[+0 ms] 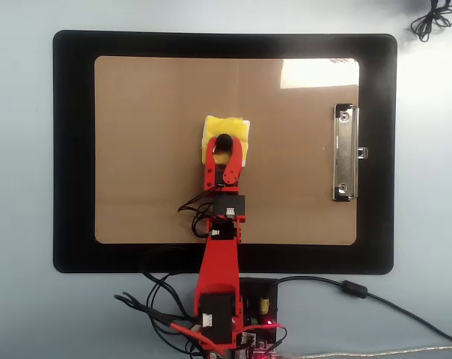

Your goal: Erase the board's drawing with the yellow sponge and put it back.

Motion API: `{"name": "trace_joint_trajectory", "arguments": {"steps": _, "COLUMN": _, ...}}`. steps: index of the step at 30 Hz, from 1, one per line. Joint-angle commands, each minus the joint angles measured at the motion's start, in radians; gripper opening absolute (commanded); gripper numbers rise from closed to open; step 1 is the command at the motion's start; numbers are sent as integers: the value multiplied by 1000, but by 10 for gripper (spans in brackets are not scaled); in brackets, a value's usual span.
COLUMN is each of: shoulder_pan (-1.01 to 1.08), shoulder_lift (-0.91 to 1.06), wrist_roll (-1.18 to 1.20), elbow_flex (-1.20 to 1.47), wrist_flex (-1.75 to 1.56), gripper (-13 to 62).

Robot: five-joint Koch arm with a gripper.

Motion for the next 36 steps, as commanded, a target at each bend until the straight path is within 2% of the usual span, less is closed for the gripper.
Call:
{"name": "trace_joint_trajectory", "arguments": {"steps": 1, "shoulder_pan": -67, "shoulder_lift": 104, "wrist_roll": -26, "elbow_flex": 138, "wrist_flex": -9, "gripper": -83}}
{"name": "trace_joint_trajectory", "arguments": {"steps": 6, "shoulder_pan": -229, "shoulder_lift": 374, "wrist_roll": -84, "elbow_flex": 396, "wrist_flex": -9, "gripper": -83}}
{"name": "trace_joint_trajectory", "arguments": {"steps": 10, "shoulder_pan": -311, "shoulder_lift": 440, "wrist_roll": -138, "elbow_flex": 454, "wrist_flex": -9, "gripper": -83}}
{"name": "trace_joint_trajectory", "arguments": {"steps": 15, "shoulder_pan": -285, "shoulder_lift": 351, "wrist_roll": -132, "elbow_flex": 351, "wrist_flex": -3, "gripper": -83}}
{"name": "trace_joint_trajectory", "arguments": {"steps": 22, "shoulder_pan": 137, "shoulder_lift": 164, "wrist_roll": -6, "elbow_flex": 138, "wrist_flex": -5, "gripper": -83}}
{"name": "trace_joint_trajectory", "arguments": {"steps": 26, "shoulder_pan": 225, "shoulder_lift": 58, "wrist_roll": 81, "elbow_flex": 63, "wrist_flex": -11, "gripper": -83}}
{"name": "trace_joint_trajectory", "arguments": {"steps": 34, "shoulder_pan": 160, "shoulder_lift": 64, "wrist_roll": 64, "elbow_flex": 110, "wrist_flex": -34, "gripper": -83}}
{"name": "trace_joint_trajectory", "arguments": {"steps": 36, "shoulder_pan": 156, "shoulder_lift": 20, "wrist_roll": 61, "elbow_flex": 52, "wrist_flex": -51, "gripper": -83}}
